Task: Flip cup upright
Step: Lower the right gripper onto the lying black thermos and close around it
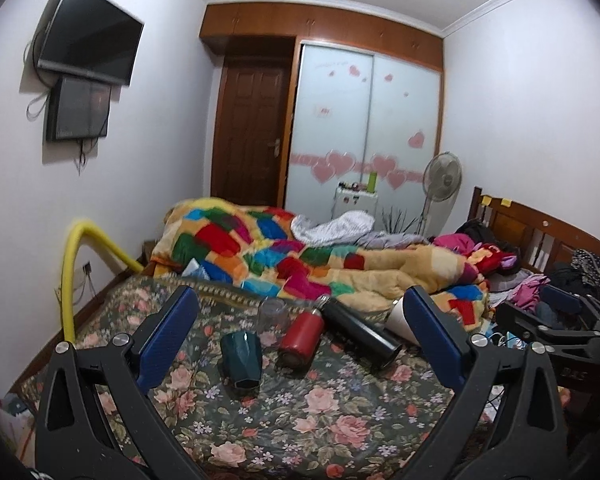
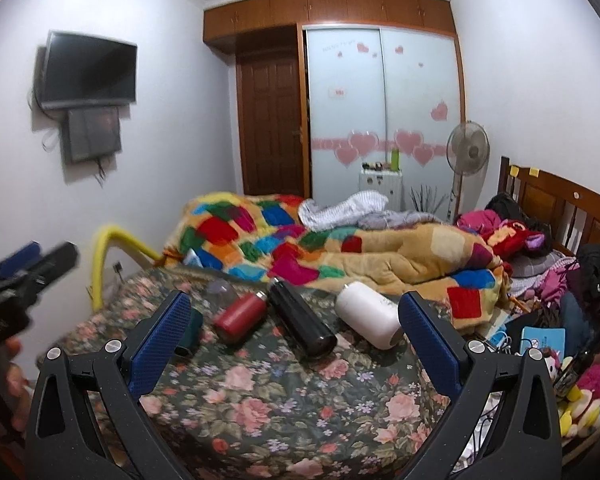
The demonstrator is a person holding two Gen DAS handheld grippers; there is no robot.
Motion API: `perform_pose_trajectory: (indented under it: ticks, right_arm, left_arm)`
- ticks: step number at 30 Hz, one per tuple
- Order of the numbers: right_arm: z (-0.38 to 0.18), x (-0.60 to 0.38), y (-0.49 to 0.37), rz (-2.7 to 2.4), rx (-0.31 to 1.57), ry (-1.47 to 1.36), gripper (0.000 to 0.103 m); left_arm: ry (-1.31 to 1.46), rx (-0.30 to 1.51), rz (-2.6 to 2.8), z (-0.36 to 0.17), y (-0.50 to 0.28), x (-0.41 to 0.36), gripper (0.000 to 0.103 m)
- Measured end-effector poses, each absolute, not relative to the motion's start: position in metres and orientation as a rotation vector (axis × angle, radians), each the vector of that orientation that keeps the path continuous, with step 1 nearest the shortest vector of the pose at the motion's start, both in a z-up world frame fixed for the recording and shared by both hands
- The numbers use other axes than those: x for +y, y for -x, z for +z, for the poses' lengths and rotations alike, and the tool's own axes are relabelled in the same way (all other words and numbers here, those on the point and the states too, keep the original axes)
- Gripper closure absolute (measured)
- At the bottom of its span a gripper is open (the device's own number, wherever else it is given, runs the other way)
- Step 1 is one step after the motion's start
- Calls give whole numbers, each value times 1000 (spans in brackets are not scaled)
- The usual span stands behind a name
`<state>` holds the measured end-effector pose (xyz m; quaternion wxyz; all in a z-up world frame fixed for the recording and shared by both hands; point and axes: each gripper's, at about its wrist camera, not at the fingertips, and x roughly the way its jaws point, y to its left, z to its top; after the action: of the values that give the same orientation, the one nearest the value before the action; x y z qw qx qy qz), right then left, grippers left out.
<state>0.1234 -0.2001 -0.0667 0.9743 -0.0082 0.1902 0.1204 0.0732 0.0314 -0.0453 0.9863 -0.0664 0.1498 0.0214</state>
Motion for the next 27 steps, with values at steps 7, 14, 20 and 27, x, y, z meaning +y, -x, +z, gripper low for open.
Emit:
perform_pose_trajectory:
  ticks: [7, 14, 20, 27]
  right_arm:
    - [-118, -186, -208, 280, 566, 107, 0]
    - [-183, -164, -303, 370, 828, 196, 2]
    - [-215, -148, -358, 432, 993, 258, 6]
    - [-245, -132, -392, 456, 1142, 320, 22]
  left_arm:
    - [170, 439, 109, -91, -122, 56, 0]
    - [166, 536, 146, -131, -150, 68, 0]
    - [159, 593, 147, -153, -161, 70, 0]
    - [158, 614, 159, -162, -165, 72, 0]
